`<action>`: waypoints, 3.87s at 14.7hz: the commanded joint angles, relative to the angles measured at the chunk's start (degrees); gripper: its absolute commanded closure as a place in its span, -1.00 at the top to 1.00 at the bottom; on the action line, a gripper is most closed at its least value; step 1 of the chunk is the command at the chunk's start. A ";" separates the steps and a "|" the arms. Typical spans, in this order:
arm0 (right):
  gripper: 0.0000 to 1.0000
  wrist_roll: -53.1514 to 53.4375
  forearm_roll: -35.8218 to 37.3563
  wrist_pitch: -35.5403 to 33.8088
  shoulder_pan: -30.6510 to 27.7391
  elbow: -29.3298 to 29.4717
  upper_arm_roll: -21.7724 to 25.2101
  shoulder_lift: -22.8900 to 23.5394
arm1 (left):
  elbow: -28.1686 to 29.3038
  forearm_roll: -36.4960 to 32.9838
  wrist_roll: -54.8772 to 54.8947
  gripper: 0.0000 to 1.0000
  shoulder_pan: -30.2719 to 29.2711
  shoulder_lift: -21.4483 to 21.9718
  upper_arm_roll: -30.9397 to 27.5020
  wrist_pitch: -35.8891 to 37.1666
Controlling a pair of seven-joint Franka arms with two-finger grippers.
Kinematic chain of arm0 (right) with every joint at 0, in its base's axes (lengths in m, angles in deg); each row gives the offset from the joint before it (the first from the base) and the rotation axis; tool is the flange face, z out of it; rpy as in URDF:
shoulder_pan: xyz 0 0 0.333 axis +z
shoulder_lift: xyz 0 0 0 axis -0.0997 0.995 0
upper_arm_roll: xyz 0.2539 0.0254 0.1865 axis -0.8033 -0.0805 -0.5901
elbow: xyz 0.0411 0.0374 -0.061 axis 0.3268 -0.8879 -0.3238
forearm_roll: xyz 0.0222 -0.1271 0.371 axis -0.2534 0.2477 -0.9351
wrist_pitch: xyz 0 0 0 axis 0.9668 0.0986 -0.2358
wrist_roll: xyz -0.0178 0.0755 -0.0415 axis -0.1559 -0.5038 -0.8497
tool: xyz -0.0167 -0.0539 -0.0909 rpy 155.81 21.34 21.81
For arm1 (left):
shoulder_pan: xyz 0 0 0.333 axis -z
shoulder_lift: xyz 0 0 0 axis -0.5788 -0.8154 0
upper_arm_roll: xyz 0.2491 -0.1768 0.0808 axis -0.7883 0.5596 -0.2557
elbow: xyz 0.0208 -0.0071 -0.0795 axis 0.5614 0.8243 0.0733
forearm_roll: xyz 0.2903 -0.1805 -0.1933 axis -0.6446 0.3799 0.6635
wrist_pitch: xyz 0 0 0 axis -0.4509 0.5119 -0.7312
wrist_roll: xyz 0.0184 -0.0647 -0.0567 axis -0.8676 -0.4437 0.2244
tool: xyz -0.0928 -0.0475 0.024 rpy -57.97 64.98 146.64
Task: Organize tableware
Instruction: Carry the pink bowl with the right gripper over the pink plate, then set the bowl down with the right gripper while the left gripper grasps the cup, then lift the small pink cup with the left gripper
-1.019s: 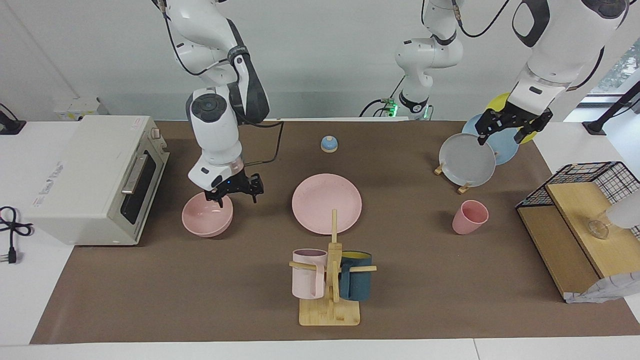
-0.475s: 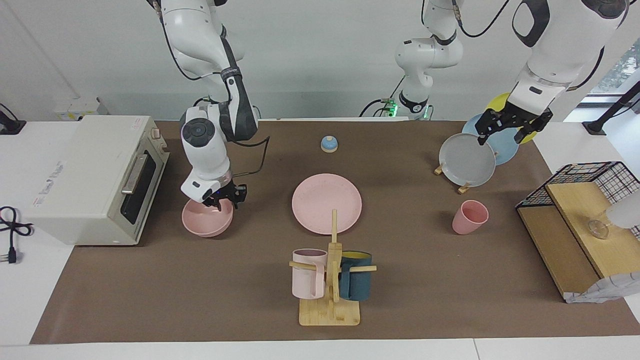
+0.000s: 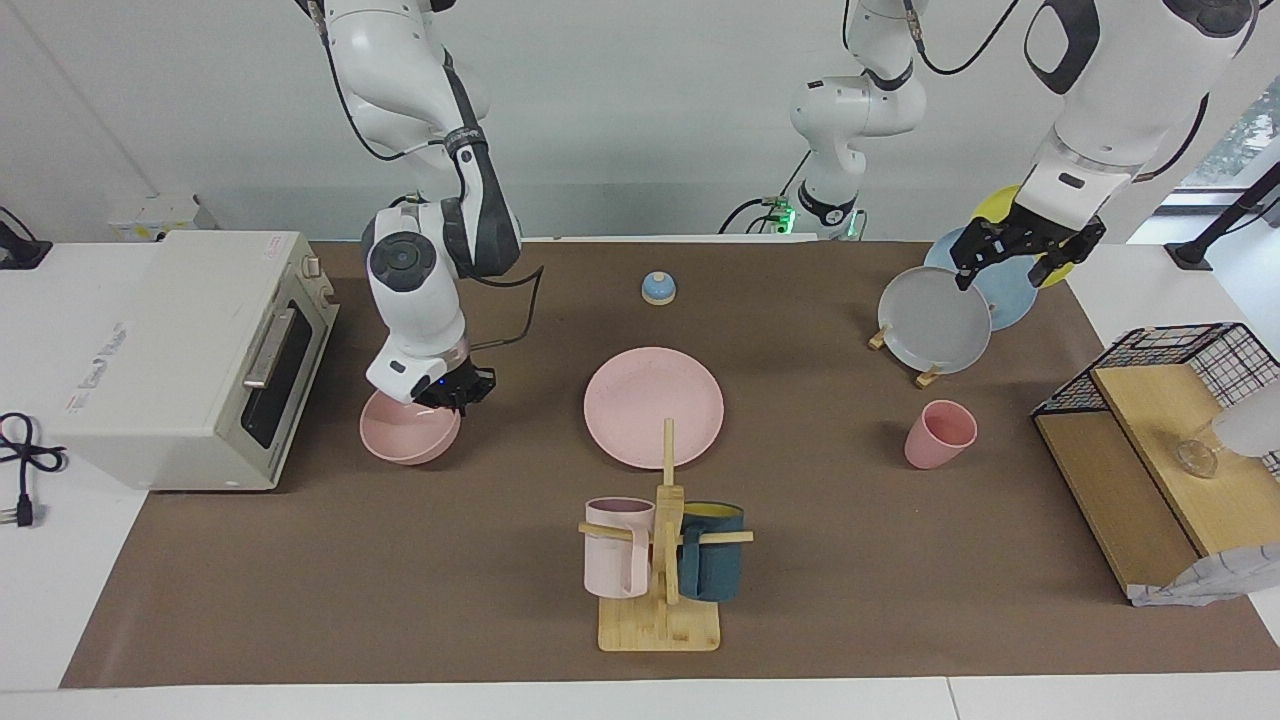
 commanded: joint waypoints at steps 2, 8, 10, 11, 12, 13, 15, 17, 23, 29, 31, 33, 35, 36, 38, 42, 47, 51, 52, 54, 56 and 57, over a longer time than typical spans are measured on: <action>-1.00 10.06 -1.64 -14.51 7.41 18.75 -0.34 5.75 | 0.41 0.57 -0.38 1.00 0.03 0.76 -0.27 0.74; -1.00 32.07 -2.08 -12.88 20.00 28.37 -2.45 14.55 | 2.69 0.57 -0.65 1.00 0.48 1.64 -0.27 -0.82; -1.00 33.04 -2.34 -8.06 22.19 27.50 -2.62 15.08 | 5.33 0.57 -0.82 1.00 0.56 1.73 -0.27 -5.74; -1.00 33.48 -2.26 -6.64 23.94 26.71 -2.71 15.78 | 5.60 0.57 -0.82 1.00 0.65 0.94 -0.27 -7.16; -1.00 33.49 -2.26 -5.58 24.14 25.92 -2.71 15.88 | 5.69 0.57 -1.00 1.00 0.74 -0.55 -0.27 -9.08; -1.00 33.49 -2.17 -4.87 24.05 25.65 -2.71 15.88 | 5.43 0.66 -1.17 1.00 0.82 -2.39 -0.18 -10.50; -1.00 33.49 -2.26 -1.81 24.75 23.12 -2.71 15.79 | 4.37 1.10 -1.26 1.00 1.00 -7.65 -0.18 -12.78; -1.00 33.49 -2.26 1.80 25.01 20.73 -2.71 15.44 | 3.58 3.55 -2.04 1.00 2.22 -13.01 -0.27 -16.46; -1.00 33.66 -2.70 3.40 25.98 20.55 -2.80 15.88 | 5.24 3.74 -5.74 1.00 3.29 -17.96 -0.18 -20.26; -0.33 33.75 -4.89 4.71 25.72 20.46 -2.80 16.23 | 9.54 3.74 -7.41 1.00 3.20 -18.49 -0.36 -25.26; 0.25 33.75 -4.81 3.84 25.46 21.33 -2.80 15.88 | 10.08 3.65 -7.33 1.00 2.76 -18.58 -0.36 -26.15; 1.00 33.75 -3.93 0.52 25.19 25.97 -2.71 16.49 | 10.52 3.39 -6.89 1.00 2.67 -18.58 -0.36 -26.85; 1.00 31.40 -4.01 -5.80 20.66 29.59 -2.19 14.57 | 13.05 3.12 -6.36 0.60 2.67 -18.23 -0.44 -30.96; 1.00 28.16 -4.19 -8.27 17.58 29.60 -2.45 12.12 | 14.46 2.34 -5.49 -0.14 2.76 -17.97 -0.44 -33.08; 1.00 22.26 -4.02 -14.15 12.22 26.63 -2.27 5.45 | 15.44 -0.30 -0.59 -1.00 2.50 -17.79 -0.44 -33.54; 1.00 9.18 -4.19 -30.75 -0.27 25.74 0.70 -4.40 | 11.76 -0.48 2.43 -1.00 1.71 -18.22 -0.71 -31.00; 1.00 0.99 -4.63 -37.82 -3.11 23.29 10.55 -12.06 | -3.15 1.79 -0.01 -1.00 2.67 -18.14 -0.10 -12.49; 1.00 -2.11 -3.15 -38.09 -9.53 20.72 8.19 -13.57 | -15.56 6.54 -18.34 -1.00 8.01 -18.05 1.57 1.25; 1.00 -1.41 -0.61 -35.56 -9.70 20.64 7.75 -13.39 | -16.63 7.16 -23.62 -1.00 10.64 -18.14 2.36 1.79; 1.00 -1.67 -0.06 -35.36 -11.45 18.37 7.22 -13.83 | -17.60 7.86 -32.59 -1.00 16.00 -18.40 3.33 -0.47; 1.00 -1.67 -0.24 -34.84 -12.33 18.18 6.26 -13.92 | -17.25 9.09 -38.06 -1.00 21.97 -18.75 3.34 -5.04; 1.00 -1.67 -0.32 -34.66 -13.29 17.92 5.90 -14.01 | -16.90 8.75 -41.13 -1.00 25.05 -19.45 3.33 -6.80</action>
